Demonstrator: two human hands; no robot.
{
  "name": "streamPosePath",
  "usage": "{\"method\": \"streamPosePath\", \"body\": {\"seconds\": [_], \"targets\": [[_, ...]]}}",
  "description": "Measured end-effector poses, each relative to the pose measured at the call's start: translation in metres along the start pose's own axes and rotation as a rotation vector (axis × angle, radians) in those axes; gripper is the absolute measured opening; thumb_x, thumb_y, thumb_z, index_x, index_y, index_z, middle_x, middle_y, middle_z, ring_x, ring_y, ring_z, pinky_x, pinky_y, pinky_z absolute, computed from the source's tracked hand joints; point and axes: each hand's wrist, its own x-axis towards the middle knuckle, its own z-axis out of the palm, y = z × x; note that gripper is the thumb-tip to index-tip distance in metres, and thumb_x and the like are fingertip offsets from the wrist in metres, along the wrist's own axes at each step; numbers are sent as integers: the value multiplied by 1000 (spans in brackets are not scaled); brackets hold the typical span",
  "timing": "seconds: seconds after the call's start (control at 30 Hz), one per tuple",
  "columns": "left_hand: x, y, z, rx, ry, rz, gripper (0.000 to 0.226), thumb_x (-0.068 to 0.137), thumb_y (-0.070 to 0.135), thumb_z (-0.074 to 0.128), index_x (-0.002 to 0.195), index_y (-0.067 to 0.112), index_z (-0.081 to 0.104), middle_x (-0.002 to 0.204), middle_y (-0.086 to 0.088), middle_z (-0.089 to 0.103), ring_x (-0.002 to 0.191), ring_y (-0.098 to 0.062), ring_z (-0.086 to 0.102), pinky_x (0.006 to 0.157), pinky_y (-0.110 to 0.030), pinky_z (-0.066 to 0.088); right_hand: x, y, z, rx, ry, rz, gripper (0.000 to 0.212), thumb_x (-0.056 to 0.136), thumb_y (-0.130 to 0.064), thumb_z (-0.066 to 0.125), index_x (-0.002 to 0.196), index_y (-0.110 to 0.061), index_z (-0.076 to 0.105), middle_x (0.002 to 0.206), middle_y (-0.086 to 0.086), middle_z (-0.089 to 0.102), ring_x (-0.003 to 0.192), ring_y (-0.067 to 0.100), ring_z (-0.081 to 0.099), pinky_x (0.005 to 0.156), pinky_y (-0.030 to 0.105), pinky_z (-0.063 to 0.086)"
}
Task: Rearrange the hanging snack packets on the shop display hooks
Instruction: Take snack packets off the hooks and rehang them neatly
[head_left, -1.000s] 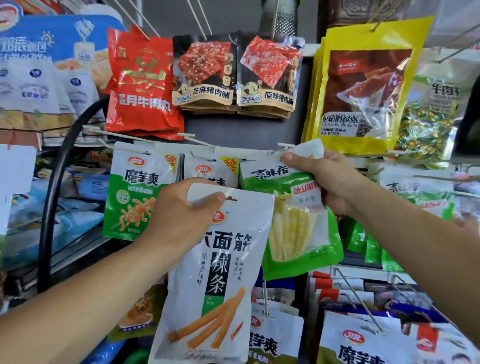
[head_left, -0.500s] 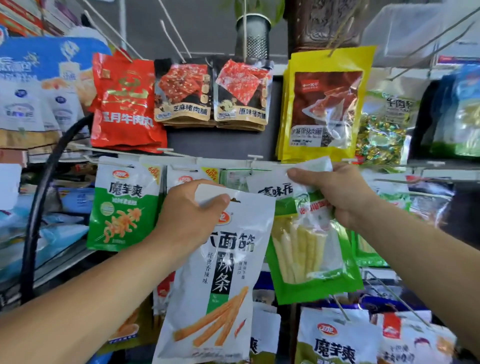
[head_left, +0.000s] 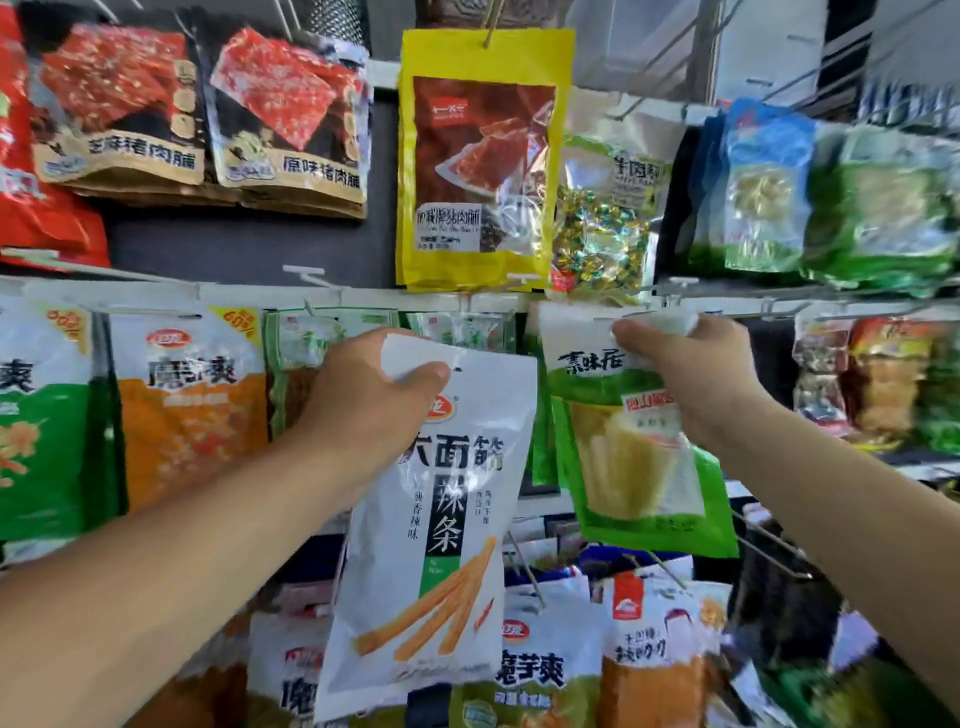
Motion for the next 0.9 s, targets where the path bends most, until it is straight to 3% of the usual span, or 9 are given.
{"method": "streamPosePath", "body": {"seconds": [0.1, 0.2, 0.33, 0.43, 0.57, 0.7, 0.83, 0.9], "targets": [[5, -1, 20, -23, -16, -7, 22, 94, 13, 73, 77, 26, 66, 77, 15, 69, 52, 18, 61, 46, 0, 42, 10, 3, -19, 43, 106, 4, 27, 81, -15, 88, 103, -2, 76, 92, 16, 80, 81, 34, 78, 77, 64, 64], [11, -4, 37, -56, -30, -17, 16, 93, 16, 74, 82, 27, 69, 82, 14, 74, 71, 7, 70, 54, -7, 49, 18, -1, -29, 58, 135, -11, 11, 83, -15, 85, 85, -13, 74, 108, 26, 78, 96, 45, 77, 77, 71, 60], [18, -5, 50, -78, -45, -29, 6, 93, 19, 74, 97, 22, 74, 92, 8, 78, 85, -7, 72, 66, -18, 52, 30, -5, -32, 37, 52, -44, 11, 88, -13, 82, 87, -13, 71, 104, 22, 79, 84, 40, 78, 71, 56, 66], [21, -6, 54, -90, -42, -33, 8, 93, 18, 75, 90, 25, 72, 90, 9, 77, 83, -4, 71, 66, -18, 51, 37, -1, -30, -19, 8, -33, 12, 87, -16, 84, 90, -11, 74, 95, 19, 80, 85, 40, 79, 77, 59, 65], [23, -10, 52, -95, -45, -34, 12, 93, 18, 75, 88, 28, 72, 90, 12, 77, 82, -3, 71, 68, -20, 52, 40, 6, -32, 55, 19, -27, 8, 92, -14, 79, 88, -11, 73, 78, 9, 80, 70, 29, 78, 66, 48, 67], [23, -14, 49, -95, -56, -36, 10, 93, 18, 75, 89, 27, 74, 89, 13, 78, 80, 1, 72, 70, -20, 54, 43, 11, -32, 69, 42, -13, 8, 93, -15, 78, 95, -9, 73, 89, 13, 80, 78, 32, 78, 71, 50, 66], [22, -15, 46, -103, -54, -39, 6, 94, 18, 73, 96, 23, 76, 93, 9, 79, 85, -4, 73, 71, -20, 54, 47, 16, -28, -88, 37, 11, 18, 88, -23, 84, 91, -12, 70, 90, 12, 81, 70, 26, 80, 61, 40, 66], [20, -17, 42, -99, -56, -38, 6, 94, 19, 73, 99, 23, 76, 94, 9, 79, 85, -4, 74, 71, -19, 54, 51, 19, -26, -248, 130, -41, 32, 81, -31, 90, 96, -16, 66, 98, 5, 78, 83, 25, 79, 72, 42, 66]]}}
